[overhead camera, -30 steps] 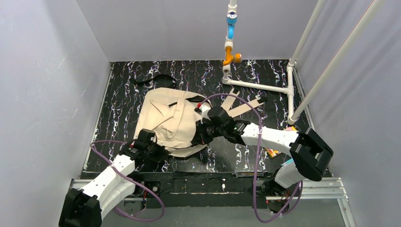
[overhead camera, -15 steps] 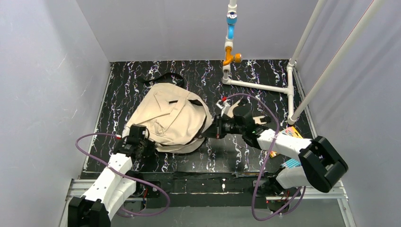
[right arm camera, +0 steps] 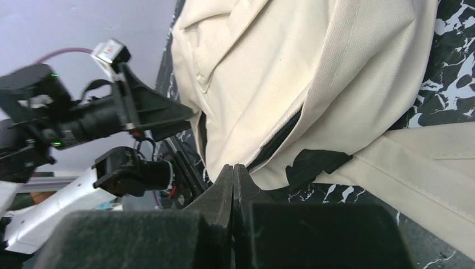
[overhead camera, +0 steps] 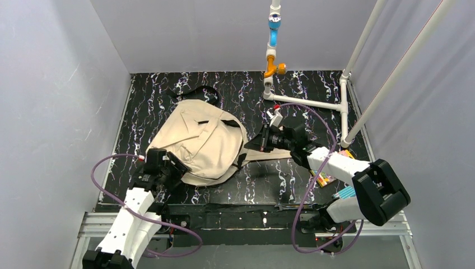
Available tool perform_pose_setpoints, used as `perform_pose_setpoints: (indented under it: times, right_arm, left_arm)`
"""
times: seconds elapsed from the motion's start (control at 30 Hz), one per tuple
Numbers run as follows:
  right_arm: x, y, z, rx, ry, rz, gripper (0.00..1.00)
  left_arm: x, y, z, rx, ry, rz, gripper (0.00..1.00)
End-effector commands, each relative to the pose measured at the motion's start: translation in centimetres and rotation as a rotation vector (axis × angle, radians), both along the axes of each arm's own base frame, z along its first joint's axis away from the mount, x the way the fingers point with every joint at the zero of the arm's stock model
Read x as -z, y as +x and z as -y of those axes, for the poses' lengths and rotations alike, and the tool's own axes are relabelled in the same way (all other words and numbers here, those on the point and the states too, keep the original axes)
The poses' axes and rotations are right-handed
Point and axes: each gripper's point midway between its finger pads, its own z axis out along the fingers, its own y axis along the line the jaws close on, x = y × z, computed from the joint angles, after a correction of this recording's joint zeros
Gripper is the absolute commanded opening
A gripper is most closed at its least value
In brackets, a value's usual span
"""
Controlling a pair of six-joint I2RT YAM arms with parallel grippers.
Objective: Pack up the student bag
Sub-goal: Zip the student bag at the center of the board.
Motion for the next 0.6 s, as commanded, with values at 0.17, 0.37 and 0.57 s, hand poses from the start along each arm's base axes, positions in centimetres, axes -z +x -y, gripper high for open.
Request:
perform_pose_setpoints:
  times: [0.17, 0.37, 0.57]
  right_arm:
    - [3.7, -5.3, -0.9, -0.392, -0.413, 0.164, 0.41]
    - [6.2, -4.5, 0.7, -0.392, -0.645, 0.240, 0.76]
    - [5.6, -3.5, -3.4, -0.352, -0.378, 0.230, 0.68]
  left_arm:
    - [-12.0, 1.0, 9.2, 0.638, -0.266, 0.431, 0.68]
    - [-11.9, -0.4, 12.2, 0.887, -0.017, 0.441, 0.71]
    - [-9.9, -0.2, 15.8, 1.035, 0.216, 0.487, 0.72]
